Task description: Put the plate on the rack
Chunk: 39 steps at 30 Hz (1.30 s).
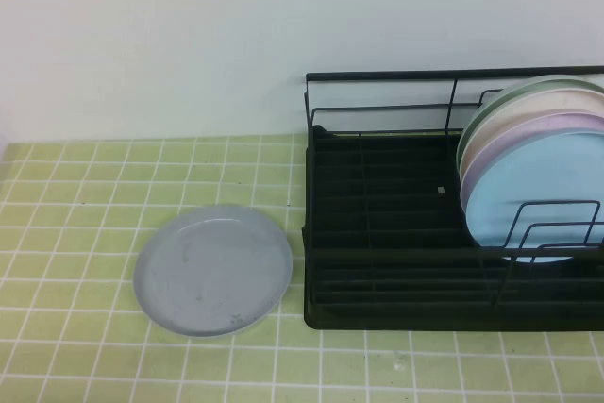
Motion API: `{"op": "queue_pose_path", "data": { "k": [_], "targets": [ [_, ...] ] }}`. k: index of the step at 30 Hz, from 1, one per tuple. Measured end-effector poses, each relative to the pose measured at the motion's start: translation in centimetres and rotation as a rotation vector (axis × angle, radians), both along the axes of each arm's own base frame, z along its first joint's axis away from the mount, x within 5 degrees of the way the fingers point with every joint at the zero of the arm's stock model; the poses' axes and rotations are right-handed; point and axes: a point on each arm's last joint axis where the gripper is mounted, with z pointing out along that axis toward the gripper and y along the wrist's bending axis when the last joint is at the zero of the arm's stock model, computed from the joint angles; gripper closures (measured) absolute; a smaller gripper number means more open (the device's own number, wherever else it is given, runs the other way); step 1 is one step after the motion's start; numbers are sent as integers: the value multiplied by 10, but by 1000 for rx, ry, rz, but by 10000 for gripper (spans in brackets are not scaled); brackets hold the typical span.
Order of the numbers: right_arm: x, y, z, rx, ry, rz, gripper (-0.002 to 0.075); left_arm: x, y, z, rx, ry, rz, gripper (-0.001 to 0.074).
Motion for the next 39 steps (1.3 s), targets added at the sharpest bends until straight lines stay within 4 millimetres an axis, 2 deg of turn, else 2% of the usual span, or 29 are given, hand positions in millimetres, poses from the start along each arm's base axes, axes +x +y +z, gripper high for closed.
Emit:
{"op": "queue_pose_path", "data": {
  "k": [39],
  "targets": [
    [0,0,0,-1,5,0,727,0,-1,1,-28,-5,-1,735]
  ]
}}
